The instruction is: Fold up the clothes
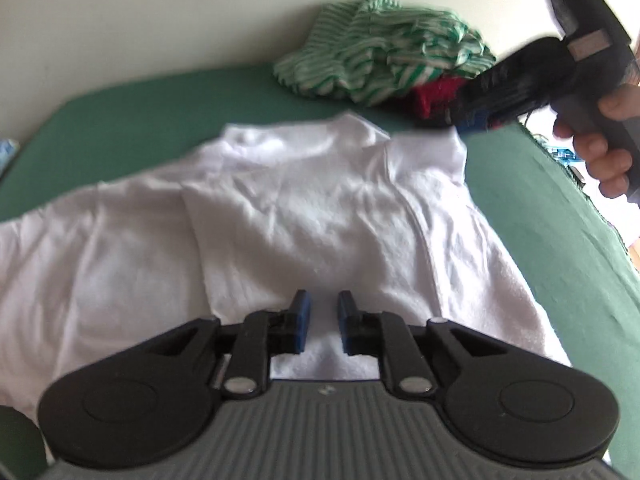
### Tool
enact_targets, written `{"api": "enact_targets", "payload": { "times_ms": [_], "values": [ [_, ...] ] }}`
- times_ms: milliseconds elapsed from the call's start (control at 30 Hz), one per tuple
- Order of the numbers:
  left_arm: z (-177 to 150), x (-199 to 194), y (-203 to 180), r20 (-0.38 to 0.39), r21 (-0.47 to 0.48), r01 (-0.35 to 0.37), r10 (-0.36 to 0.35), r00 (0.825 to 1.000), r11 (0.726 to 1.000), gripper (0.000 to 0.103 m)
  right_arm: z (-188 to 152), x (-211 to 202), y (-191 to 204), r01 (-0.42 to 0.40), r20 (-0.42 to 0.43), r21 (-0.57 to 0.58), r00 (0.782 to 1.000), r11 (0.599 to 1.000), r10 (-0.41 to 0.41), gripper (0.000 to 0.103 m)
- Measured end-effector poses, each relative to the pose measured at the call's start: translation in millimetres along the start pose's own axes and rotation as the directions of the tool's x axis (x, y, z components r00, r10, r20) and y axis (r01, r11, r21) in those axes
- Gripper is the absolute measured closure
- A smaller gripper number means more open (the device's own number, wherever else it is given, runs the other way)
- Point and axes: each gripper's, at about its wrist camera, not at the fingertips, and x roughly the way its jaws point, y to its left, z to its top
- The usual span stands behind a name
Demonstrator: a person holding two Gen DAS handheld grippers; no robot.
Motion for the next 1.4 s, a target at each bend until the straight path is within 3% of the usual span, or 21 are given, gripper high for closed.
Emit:
{"api": "enact_targets", "payload": {
  "times_ms": [33, 100, 233, 300, 533, 567, 633, 700, 733, 800, 900, 1000, 1100, 1233, 1333, 1400],
  "values": [
    [-2, -2, -1, 0.003, 0.012, -0.007, 0.007, 1.000, 1.000, 0.088, -3, 0, 0, 0.018, -0.018, -0.032, 1.000, 0.999, -0.019, 0.084],
    [-4, -4, 1, 0.010, 0.017, -0.014, 0.014, 1.000, 1.000, 0.086, -10, -1, 1, 0.052, -0.051, -0.095, 0.997, 0.994, -0.057, 0.087],
    [-9, -2, 3, 0.018, 0.018, -0.013, 0.013, 1.000, 1.000, 0.085, -20, -5, -7, 0.068, -0.032, -0.106, 0.997, 0.992, -0.072, 0.097],
    [-9, -1, 4, 0.020, 0.014, -0.013, 0.013, 1.000, 1.000, 0.084, -20, 1, -8, 0.073, 0.019, -0.065, 0.997, 0.995, -0.072, 0.101],
    [-8, 1, 10, 0.014, -0.001, 0.012, -0.012, 1.000, 1.000, 0.080, -22, 28, -19, 0.063, 0.157, 0.099, 0.985, 0.993, -0.078, 0.099],
    [-5, 1, 11, 0.006, -0.001, 0.016, -0.016, 1.000, 1.000, 0.080, -23, 29, -22, 0.059, 0.178, 0.126, 0.981, 0.990, -0.081, 0.095],
    [-1, -1, 14, -0.004, -0.003, 0.025, -0.025, 1.000, 1.000, 0.080, -26, 12, -32, 0.088, 0.223, 0.194, 0.966, 0.977, -0.132, 0.077],
    [10, -7, 22, 0.031, -0.022, 0.047, -0.046, 0.998, 0.999, 0.081, -36, -14, -35, 0.089, 0.294, 0.201, 0.945, 0.976, -0.147, 0.076],
    [18, -8, 24, 0.049, -0.026, 0.063, -0.062, 0.997, 0.998, 0.083, -42, -24, -32, 0.060, 0.301, 0.174, 0.947, 0.983, -0.111, 0.077],
    [36, -1, 26, 0.075, -0.030, 0.090, -0.087, 0.993, 0.995, 0.083, -55, -44, -26, 0.001, 0.312, 0.119, 0.949, 0.993, -0.039, 0.079],
    [57, 25, 28, 0.085, -0.028, 0.072, -0.069, 0.994, 0.997, 0.082, -62, -33, -13, -0.080, 0.217, 0.073, 0.974, 0.994, 0.063, 0.083],
    [65, 55, 35, 0.049, -0.055, 0.004, -0.001, 0.999, 0.998, 0.082, -59, -9, 2, -0.006, 0.172, 0.000, 0.985, 1.000, 0.005, 0.087],
    [65, 68, 42, 0.059, -0.047, -0.046, 0.049, 0.997, 0.998, 0.080, -54, 2, -1, 0.020, 0.203, 0.005, 0.979, 1.000, -0.021, 0.087],
    [59, 67, 45, 0.089, -0.008, -0.060, 0.061, 0.994, 0.998, 0.079, -48, 17, -5, 0.055, 0.243, 0.014, 0.968, 0.998, -0.056, 0.085],
    [57, 61, 40, 0.086, 0.040, -0.091, 0.087, 0.992, 0.995, 0.080, -49, 11, -6, 0.073, 0.255, 0.044, 0.964, 0.996, -0.082, 0.078],
    [56, 47, 33, 0.103, 0.059, -0.080, 0.073, 0.992, 0.995, 0.085, -58, -6, -1, 0.027, 0.266, 0.038, 0.963, 0.999, -0.037, 0.080]
  ]
}}
